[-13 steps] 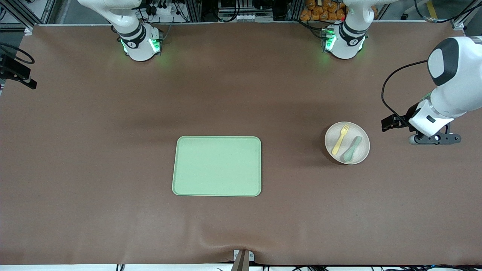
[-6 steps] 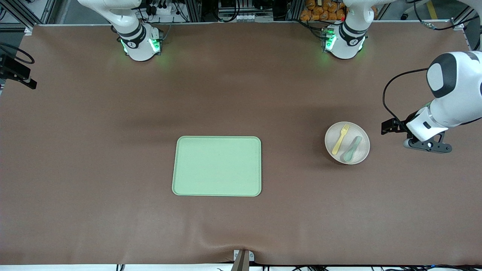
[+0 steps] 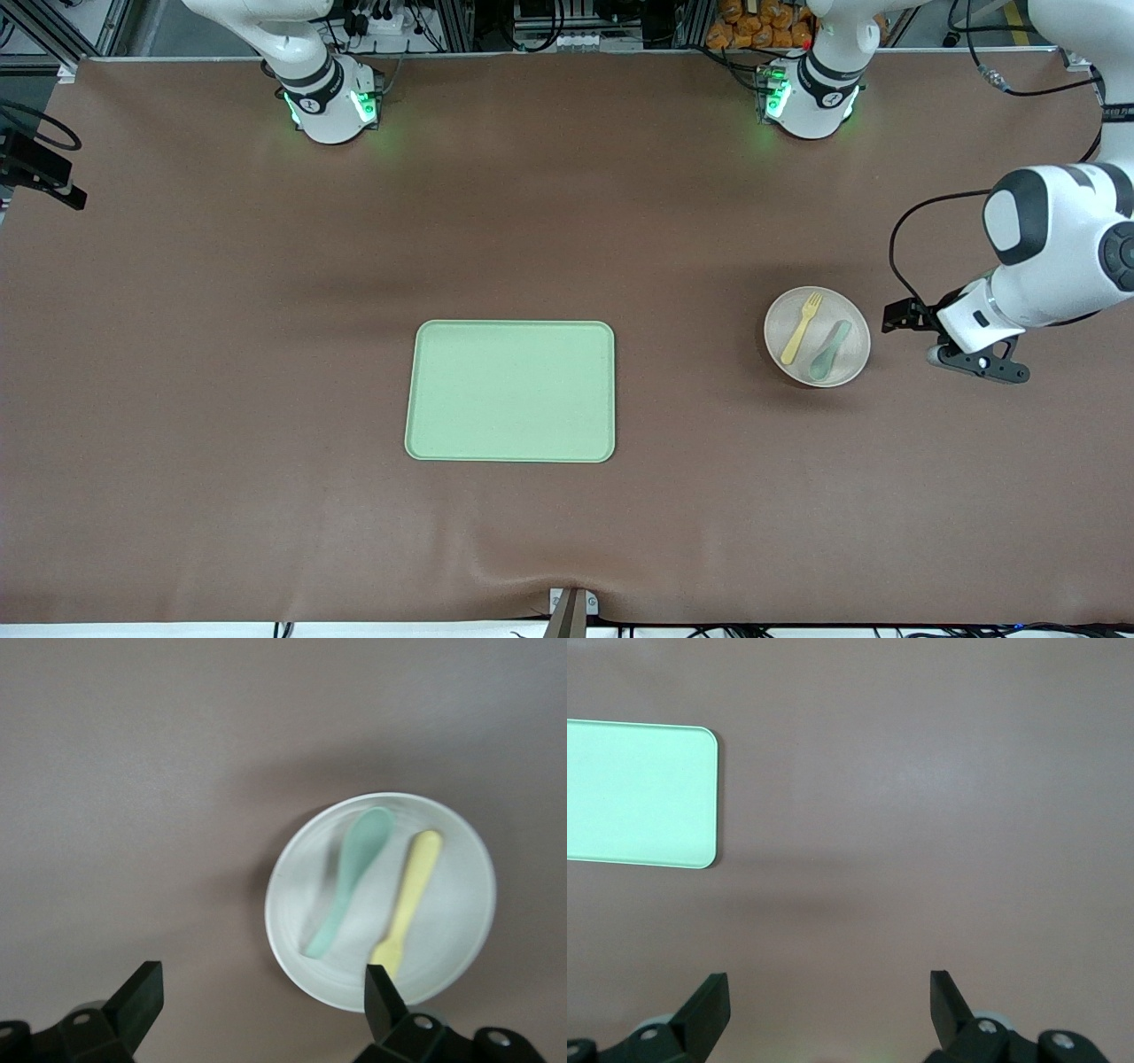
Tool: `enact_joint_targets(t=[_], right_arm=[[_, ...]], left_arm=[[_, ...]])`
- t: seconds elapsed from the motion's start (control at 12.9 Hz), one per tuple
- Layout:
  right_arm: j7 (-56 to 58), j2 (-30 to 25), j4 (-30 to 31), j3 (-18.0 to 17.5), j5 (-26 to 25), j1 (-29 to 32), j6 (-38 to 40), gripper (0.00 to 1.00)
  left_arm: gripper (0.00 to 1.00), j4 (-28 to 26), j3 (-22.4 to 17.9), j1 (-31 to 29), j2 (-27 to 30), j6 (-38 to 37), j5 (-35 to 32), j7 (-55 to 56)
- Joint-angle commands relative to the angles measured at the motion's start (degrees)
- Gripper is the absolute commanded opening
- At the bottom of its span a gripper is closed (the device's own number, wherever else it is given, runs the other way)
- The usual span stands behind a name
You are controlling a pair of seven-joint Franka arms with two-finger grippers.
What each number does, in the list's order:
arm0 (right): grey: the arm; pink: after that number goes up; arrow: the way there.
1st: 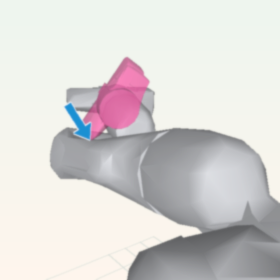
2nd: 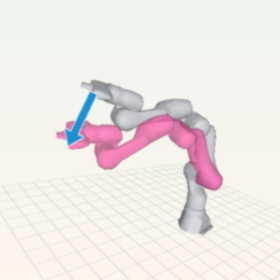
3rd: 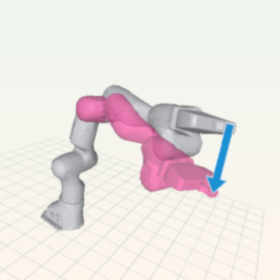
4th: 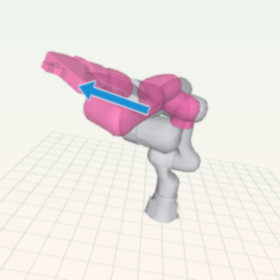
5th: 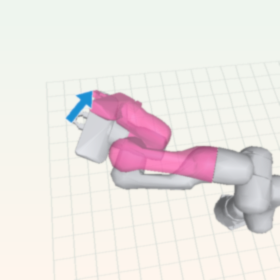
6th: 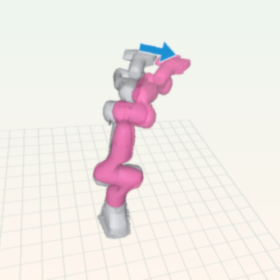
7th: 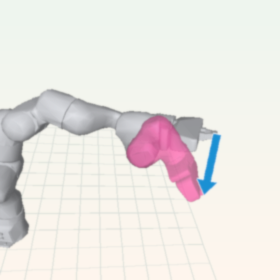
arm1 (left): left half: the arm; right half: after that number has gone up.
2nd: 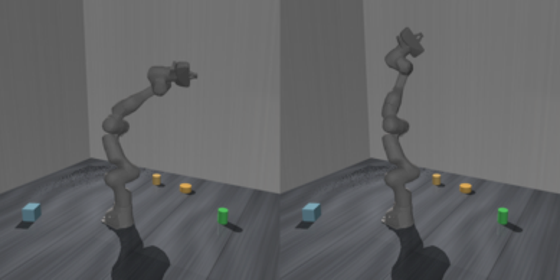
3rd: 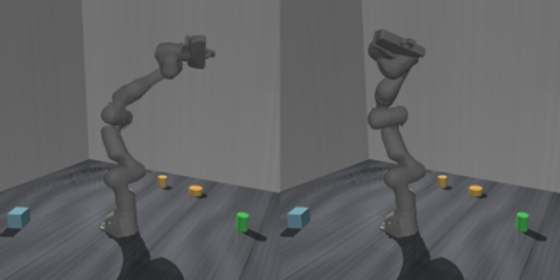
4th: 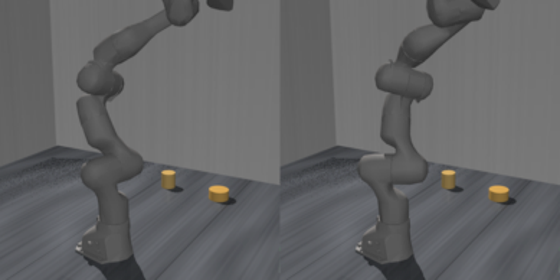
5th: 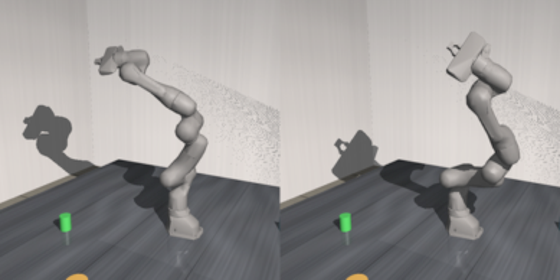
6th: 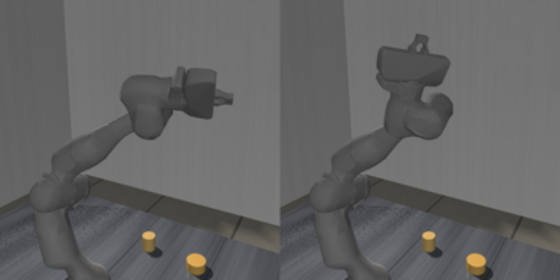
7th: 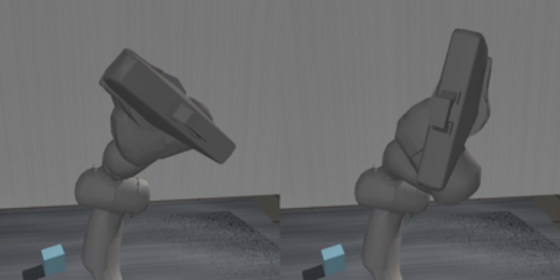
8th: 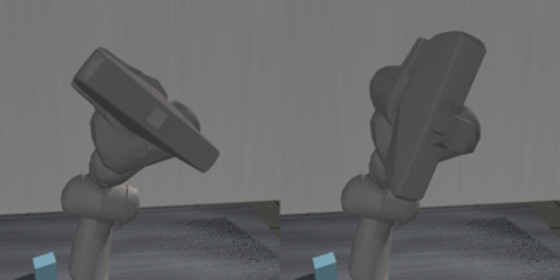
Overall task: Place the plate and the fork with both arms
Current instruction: 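Move the left gripper down to the rim of the white plate, then close the left gripper on the plate rim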
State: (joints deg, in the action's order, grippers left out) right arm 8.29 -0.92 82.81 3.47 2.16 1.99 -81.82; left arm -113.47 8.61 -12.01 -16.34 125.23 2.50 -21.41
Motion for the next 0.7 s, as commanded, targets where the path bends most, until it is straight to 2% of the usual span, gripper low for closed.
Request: enact_joint_targets(t=[0.0,0.31,0.47,0.62], right_arm=[[0.41,0.74,-1.6,0.14,0.74,-0.23,0.61,1.0],[0.41,0.83,-1.69,0.14,0.74,-0.23,0.61,1.0],[0.41,0.74,-1.6,0.14,0.66,-0.23,0.61,1.0],[0.41,0.74,-1.6,0.14,0.66,-0.14,0.61,1.0]], left_arm=[[1.0,0.18,0.35,-1.7,-4.91,5.18,2.94,-6.61],[1.0,0.27,0.44,-1.7,-9.75,7.75,3.03,-10.93],[0.87,0.62,0.53,-1.44,-12.39,7.75,3.82,-10.94],[0.81,0.62,0.62,-0.74,-12.67,7.75,4.0,-11.02]])
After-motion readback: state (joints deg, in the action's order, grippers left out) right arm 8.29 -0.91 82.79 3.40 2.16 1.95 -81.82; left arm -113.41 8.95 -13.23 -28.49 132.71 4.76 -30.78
